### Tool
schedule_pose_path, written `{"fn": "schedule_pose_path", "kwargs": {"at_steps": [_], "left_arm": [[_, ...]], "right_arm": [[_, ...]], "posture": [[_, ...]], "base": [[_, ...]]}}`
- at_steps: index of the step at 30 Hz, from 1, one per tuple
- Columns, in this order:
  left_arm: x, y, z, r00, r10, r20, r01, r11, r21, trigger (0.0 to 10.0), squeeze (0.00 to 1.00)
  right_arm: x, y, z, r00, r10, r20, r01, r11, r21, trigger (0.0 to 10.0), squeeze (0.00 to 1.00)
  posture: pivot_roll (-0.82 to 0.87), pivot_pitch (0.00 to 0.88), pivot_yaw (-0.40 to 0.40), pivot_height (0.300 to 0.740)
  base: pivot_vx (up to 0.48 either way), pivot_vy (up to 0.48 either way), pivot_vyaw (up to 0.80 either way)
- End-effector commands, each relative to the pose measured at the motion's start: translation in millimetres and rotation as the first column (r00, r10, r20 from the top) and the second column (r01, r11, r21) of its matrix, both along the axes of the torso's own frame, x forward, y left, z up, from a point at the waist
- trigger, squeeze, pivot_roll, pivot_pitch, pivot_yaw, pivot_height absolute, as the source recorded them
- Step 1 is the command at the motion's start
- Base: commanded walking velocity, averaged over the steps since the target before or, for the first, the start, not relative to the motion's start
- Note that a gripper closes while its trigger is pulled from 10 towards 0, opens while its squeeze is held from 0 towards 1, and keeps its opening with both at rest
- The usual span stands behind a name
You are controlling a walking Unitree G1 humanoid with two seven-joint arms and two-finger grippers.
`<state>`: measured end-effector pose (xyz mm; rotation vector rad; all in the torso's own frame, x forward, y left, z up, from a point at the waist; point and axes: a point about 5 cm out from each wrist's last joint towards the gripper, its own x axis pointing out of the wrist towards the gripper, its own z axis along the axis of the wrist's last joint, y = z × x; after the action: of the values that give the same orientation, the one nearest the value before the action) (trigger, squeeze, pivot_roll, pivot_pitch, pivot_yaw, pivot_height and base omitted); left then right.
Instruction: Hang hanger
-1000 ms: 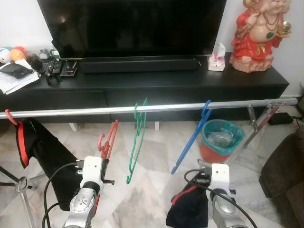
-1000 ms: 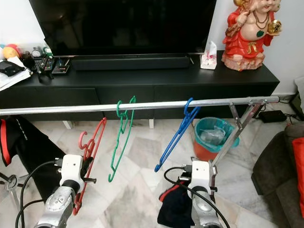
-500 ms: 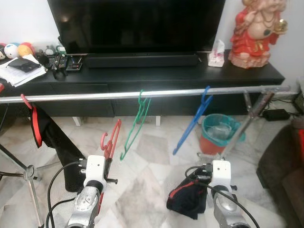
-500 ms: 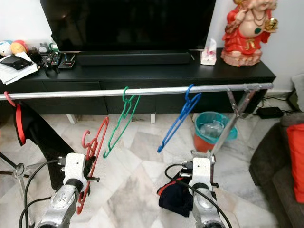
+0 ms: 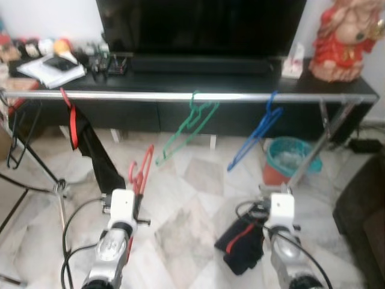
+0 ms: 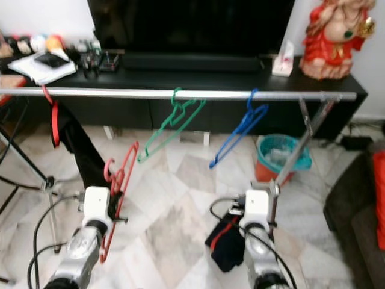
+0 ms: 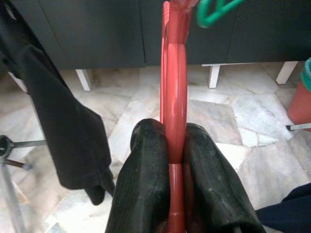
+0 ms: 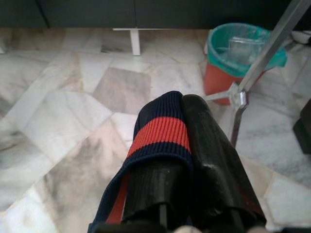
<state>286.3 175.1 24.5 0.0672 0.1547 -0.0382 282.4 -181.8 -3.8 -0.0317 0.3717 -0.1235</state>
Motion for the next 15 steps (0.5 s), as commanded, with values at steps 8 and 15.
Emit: {"fn": "schedule_pose_path", "kwargs": {"at_steps": [8,15], "left_arm": [[1.7,2.5,1.3,1.000,0.008,-0.005,-0.008,1.000,-0.007,10.0,0.00],[2.8,3.3,2.6,1.000,0.010,-0.003,-0.010,1.000,-0.006,10.0,0.00]], "right_arm": [[6.7,-5.8,7.9,0.999,-0.024,0.031,0.024,1.000,0.002,10.0,0.00],[10.2,-6.0,11.2,0.999,-0.022,0.040,0.022,1.000,0.001,10.0,0.00]], "posture": [[0.01,0.000,0.029,0.740],[0.01,0.000,0.029,0.740]], "base": [[-0.308,0.000,0.00],[-0.309,0.000,0.00]]}}
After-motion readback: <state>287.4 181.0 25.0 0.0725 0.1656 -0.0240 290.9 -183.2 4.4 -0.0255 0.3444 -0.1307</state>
